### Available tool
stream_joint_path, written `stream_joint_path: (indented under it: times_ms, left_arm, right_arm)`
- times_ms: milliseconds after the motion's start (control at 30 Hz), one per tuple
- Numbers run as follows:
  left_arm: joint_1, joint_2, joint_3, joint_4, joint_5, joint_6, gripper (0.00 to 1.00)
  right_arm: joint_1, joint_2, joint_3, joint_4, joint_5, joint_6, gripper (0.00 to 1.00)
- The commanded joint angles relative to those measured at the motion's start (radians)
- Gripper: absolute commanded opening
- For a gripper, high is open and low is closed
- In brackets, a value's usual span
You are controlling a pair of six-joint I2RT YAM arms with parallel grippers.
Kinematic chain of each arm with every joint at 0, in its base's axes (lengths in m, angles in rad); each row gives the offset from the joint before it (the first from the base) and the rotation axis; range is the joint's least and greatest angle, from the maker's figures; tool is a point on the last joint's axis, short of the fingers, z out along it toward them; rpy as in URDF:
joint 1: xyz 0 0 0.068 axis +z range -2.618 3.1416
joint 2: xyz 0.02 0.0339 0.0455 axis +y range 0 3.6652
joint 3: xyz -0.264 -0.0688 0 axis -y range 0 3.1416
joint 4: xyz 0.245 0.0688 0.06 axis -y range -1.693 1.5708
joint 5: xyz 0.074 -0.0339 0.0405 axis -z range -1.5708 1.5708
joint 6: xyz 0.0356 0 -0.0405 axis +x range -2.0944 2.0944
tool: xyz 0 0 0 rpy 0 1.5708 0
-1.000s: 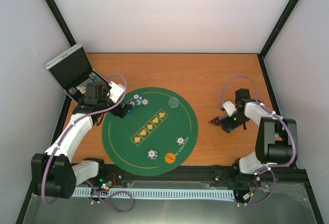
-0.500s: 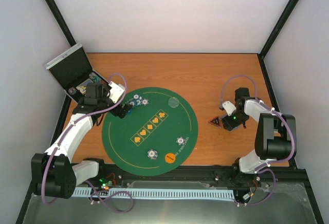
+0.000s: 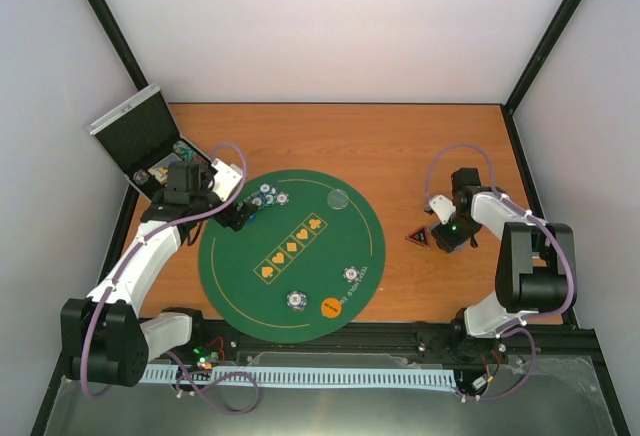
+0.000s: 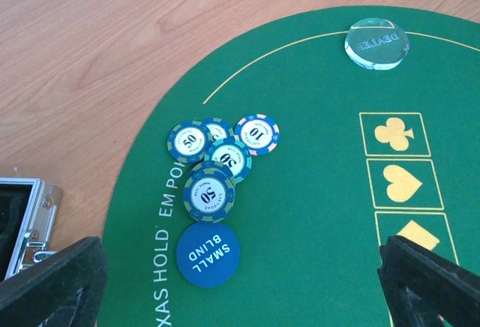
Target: Distribute texas hold em gaming equipment
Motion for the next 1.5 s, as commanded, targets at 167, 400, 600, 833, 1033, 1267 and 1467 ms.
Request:
stream_joint_path:
  times_ms: [167, 400, 600, 833, 1033, 1267, 1467]
  left_arm:
    - [0.007, -0.008, 0.056, -0.033, 0.038, -0.009, 1.00]
    - [0.007, -0.021, 0.096, -0.062, 0.056, -0.019, 1.00]
    - [0.007, -0.017, 0.215, -0.198, 0.191, -0.010, 1.00]
    - [0.007, -0.006, 0.335, -0.337, 0.409, -0.031, 1.00]
    - [0.006, -0.012, 0.268, -0.300, 0.544, -0.081, 0.96]
    - [0.007, -0.023, 0.250, -0.326, 0.674, -0.080, 0.94]
    - [0.008, -0.043, 0.213, -0.308, 0.590, -0.086, 0.82]
  right_arm:
    - [0.066, -0.061, 0.022, -0.028, 0.058, -0.028, 0.45]
    - [0.164, -0.157, 0.066, -0.054, 0.075, -0.048, 0.43]
    - [0.405, -0.218, 0.160, -0.058, 0.053, -0.069, 0.41]
    - [0.742, -0.210, 0.280, 0.094, 0.004, -0.081, 0.41]
    - [0.970, -0.055, 0.448, 0.189, 0.022, -0.119, 0.41]
    - [1.062, 0.073, 0.593, 0.227, -0.030, -0.139, 0.41]
    - [1.073, 0.085, 0.619, 0.249, -0.034, -0.099, 0.40]
